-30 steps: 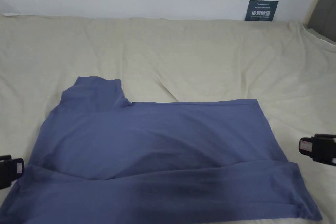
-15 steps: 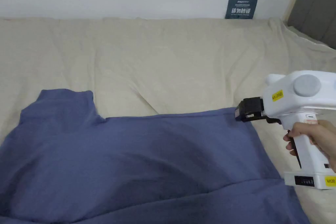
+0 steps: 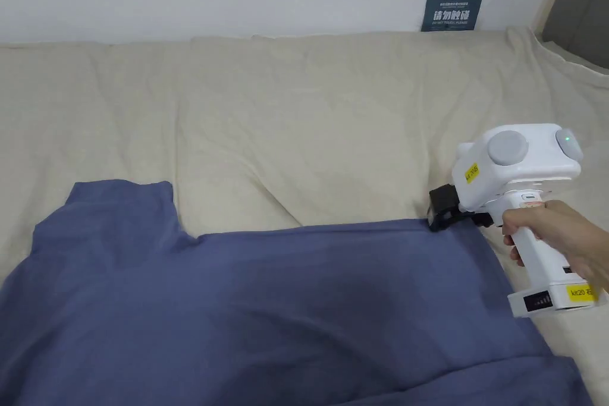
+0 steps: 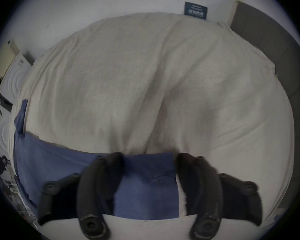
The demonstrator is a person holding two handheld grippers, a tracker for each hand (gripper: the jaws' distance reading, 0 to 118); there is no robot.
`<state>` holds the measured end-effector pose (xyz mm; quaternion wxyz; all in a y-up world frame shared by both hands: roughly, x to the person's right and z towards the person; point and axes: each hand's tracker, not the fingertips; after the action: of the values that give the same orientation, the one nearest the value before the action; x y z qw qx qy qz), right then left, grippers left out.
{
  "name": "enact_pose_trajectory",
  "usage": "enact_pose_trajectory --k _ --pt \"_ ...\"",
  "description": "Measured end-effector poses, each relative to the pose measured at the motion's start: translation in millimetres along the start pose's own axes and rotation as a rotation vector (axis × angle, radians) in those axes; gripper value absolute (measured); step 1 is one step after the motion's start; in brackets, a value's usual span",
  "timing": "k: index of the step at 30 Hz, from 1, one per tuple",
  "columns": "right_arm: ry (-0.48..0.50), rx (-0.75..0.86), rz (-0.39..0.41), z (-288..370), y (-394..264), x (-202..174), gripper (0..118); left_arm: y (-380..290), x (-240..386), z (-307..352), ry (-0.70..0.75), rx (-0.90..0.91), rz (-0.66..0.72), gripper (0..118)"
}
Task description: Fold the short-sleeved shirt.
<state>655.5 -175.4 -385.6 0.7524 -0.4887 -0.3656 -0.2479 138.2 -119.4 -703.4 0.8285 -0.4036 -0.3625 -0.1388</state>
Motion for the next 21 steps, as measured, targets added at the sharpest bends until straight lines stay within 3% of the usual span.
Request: enact_pose_trajectory --k 1,3,4,7,8,9,12,13,17,21 --pt "0.033 0.004 -0.015 6.5 -0.2 -0.8 2 0.7 0.1 -0.7 0.004 -0.002 0.002 2" --pt "0.036 0.011 -0.03 10.1 -3.2 -6.1 2 1.9 -1.1 -0.6 0.002 -0.001 0.005 2" --pt "0.035 0.0 0.027 10.0 -4.0 -9.2 2 3.9 -1.6 -0.6 -0.001 0.001 0.01 2" --pt "0.014 0.012 0.028 18.8 -6.1 -15.3 2 12.7 -6.3 -0.6 -0.019 0.006 0.018 4" --pt "0.02 0.028 0.024 22.8 -5.2 -14.7 2 18.2 -9.9 -2.1 -0.033 0.009 0.037 14" --pt "0.033 0.031 0.018 25.5 -3.4 -13.2 2 23.9 -12.7 -4.0 -0.032 0.0 0.052 56" --pt "0.036 0.056 0.01 35.5 -2.8 -12.4 2 42.5 -19.8 -19.7 -0.039 -0.022 0.077 95" --pt "0.044 0.058 0.011 37.4 -0.4 -9.2 2 48.0 -20.2 -25.3 -0.038 -0.02 0.071 118" --pt "0.046 0.065 0.021 40.3 -0.1 -7.6 2 65.4 -22.2 -72.9 -0.076 -0.059 0.08 117" --pt "0.052 0.061 0.019 37.9 0.2 -6.2 2 93.4 -11.9 -122.7 0.015 -0.119 -0.012 117"
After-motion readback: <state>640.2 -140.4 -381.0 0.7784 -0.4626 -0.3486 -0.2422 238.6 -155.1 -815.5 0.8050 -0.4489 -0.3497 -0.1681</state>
